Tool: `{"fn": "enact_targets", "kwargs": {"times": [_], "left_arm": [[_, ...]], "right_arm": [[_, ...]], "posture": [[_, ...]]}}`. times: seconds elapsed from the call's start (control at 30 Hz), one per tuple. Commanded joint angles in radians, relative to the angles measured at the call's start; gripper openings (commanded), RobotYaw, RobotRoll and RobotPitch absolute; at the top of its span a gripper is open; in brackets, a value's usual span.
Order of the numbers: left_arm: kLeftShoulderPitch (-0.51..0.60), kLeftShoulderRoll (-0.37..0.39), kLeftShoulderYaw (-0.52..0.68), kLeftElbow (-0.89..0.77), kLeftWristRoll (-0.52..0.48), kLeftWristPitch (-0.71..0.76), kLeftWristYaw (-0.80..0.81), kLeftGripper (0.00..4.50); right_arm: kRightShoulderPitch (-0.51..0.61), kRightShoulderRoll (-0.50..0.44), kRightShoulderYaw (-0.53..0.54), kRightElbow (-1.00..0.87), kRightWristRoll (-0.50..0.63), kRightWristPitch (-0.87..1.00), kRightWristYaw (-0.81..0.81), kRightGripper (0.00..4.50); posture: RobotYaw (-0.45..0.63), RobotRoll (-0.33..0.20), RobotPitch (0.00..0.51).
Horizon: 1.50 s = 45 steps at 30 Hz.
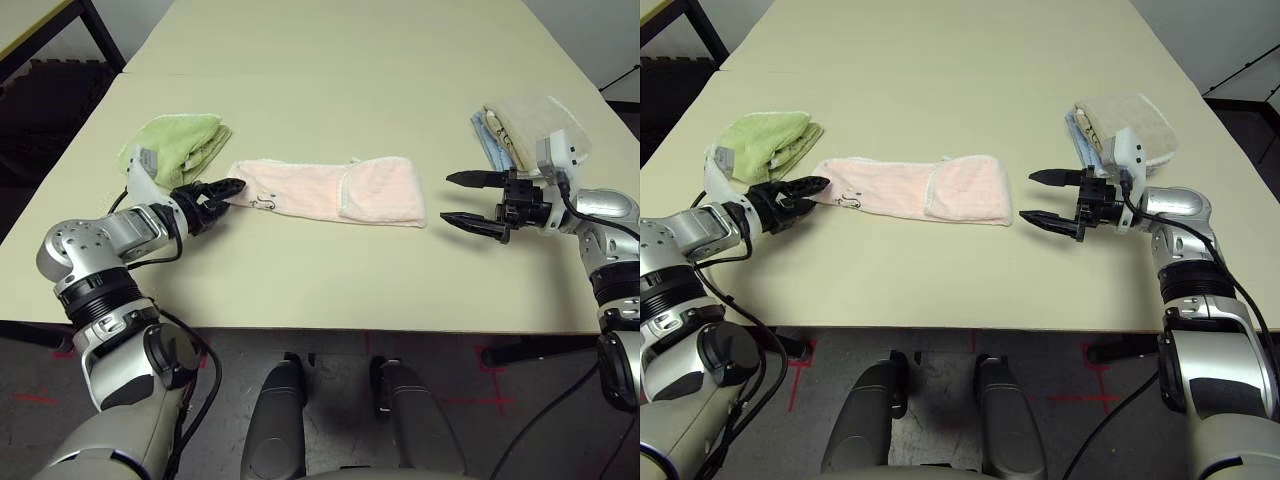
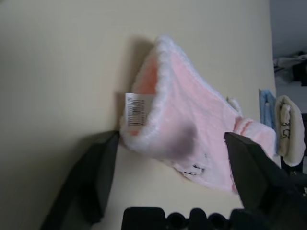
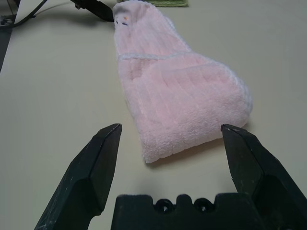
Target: Fold the towel and set it aside.
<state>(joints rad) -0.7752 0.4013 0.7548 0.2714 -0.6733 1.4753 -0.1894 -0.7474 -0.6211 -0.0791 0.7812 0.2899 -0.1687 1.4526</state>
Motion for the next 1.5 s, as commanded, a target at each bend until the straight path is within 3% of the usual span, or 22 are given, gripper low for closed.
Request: {"fn": "enact_targets", "kwargs": {"times": [0.03, 0.47, 0.57, 0.87, 1.17, 1.5], "left_arm": [[0.029, 0.005, -0.006, 0.006, 0.012, 0.034, 0.011, 4.46], [0.001, -0.006, -0.016, 0.06, 0.015, -0.041, 0.013, 4.46], [-0.004, -0.01, -0.02, 0.072, 0.009, -0.055, 0.011, 3.54], [-0.012, -0.013, -0.038, 0.107, 0.007, -0.115, 0.019, 0.01], [0.03, 0.016, -0.023, 0.048, -0.01, -0.091, 0.021, 0.01], [0.185, 0.09, 0.036, -0.11, -0.03, -0.071, -0.001, 0.01]], "right_arm": [[0.01, -0.009, 0.003, -0.003, -0.008, -0.009, 0.005, 4.5], [0.013, -0.012, 0.002, -0.007, -0.012, -0.003, 0.002, 4.5], [0.014, -0.013, 0.002, -0.007, -0.012, -0.003, 0.002, 4.5], [0.018, -0.016, 0.003, -0.011, -0.013, -0.001, 0.005, 4.5], [0.011, -0.009, 0.007, -0.005, -0.016, -0.001, 0.002, 4.5], [-0.002, 0.008, 0.011, 0.013, -0.026, -0.008, -0.002, 4.5]], "posture": [[0.06, 0.0, 0.194], [0.05, 0.0, 0.197], [0.05, 0.0, 0.199], [0.04, 0.0, 0.199], [0.06, 0.0, 0.195], [0.08, 0.0, 0.193]]}}
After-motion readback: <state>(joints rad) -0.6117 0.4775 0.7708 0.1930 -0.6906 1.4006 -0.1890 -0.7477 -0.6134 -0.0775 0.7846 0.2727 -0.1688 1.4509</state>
